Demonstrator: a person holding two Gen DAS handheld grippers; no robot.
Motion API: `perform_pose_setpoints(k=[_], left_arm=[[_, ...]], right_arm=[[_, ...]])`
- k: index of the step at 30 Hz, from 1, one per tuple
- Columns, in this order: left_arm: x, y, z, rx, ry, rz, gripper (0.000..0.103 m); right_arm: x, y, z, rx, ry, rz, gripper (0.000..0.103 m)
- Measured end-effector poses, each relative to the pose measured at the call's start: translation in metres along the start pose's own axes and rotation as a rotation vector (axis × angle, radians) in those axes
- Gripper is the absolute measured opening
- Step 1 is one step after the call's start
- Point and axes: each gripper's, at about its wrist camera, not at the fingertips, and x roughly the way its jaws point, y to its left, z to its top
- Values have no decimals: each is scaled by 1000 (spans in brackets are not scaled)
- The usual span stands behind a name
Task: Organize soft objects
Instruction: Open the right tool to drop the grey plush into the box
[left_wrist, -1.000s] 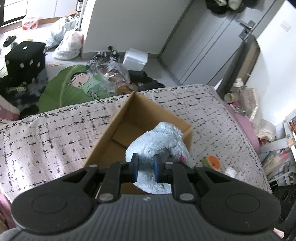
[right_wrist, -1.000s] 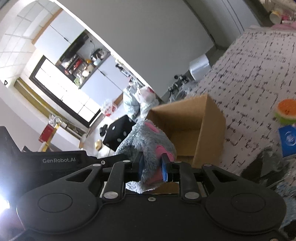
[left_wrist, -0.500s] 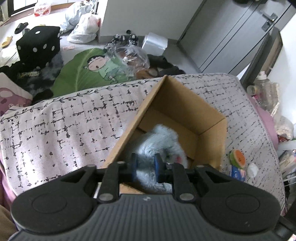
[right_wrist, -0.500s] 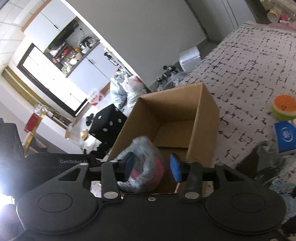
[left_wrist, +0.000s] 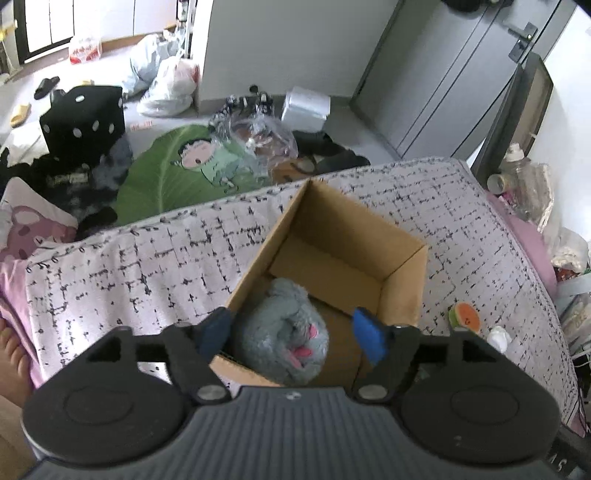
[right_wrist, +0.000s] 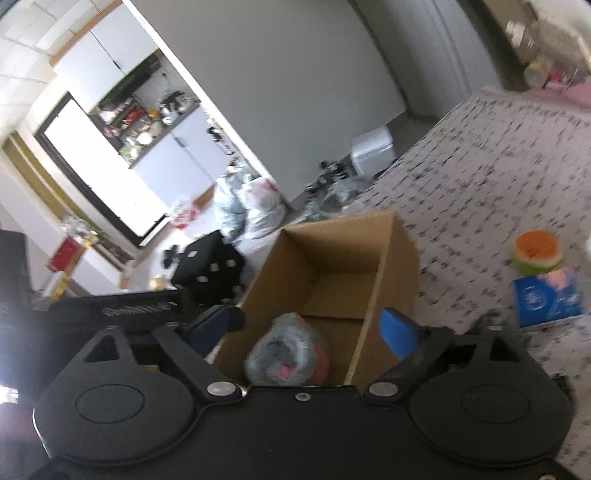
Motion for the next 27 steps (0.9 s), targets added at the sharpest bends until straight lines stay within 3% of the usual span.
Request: perform_pose_setpoints(k=[8, 12, 16, 19, 23, 27], left_arm=[[-26, -12, -5, 10, -41, -2, 78], [-40, -27, -12, 72, -77, 36, 78], [-50, -37, -17, 91, -83, 20, 79], [-58, -46, -21, 116, -91, 35, 89], [-69, -57, -24, 134, -112, 53, 96], [-74, -66, -27, 148, -112, 56, 101]], right_arm=[[-25, -15, 2, 22, -24, -86, 103], [-36, -19, 0, 5, -12, -119, 103], [-47, -27, 1, 26, -14, -148, 103], [-57, -30, 3, 34, -18, -152, 103], [-66, -40, 7, 60, 11, -113, 103], [-79, -44, 8, 55, -4, -127, 103]])
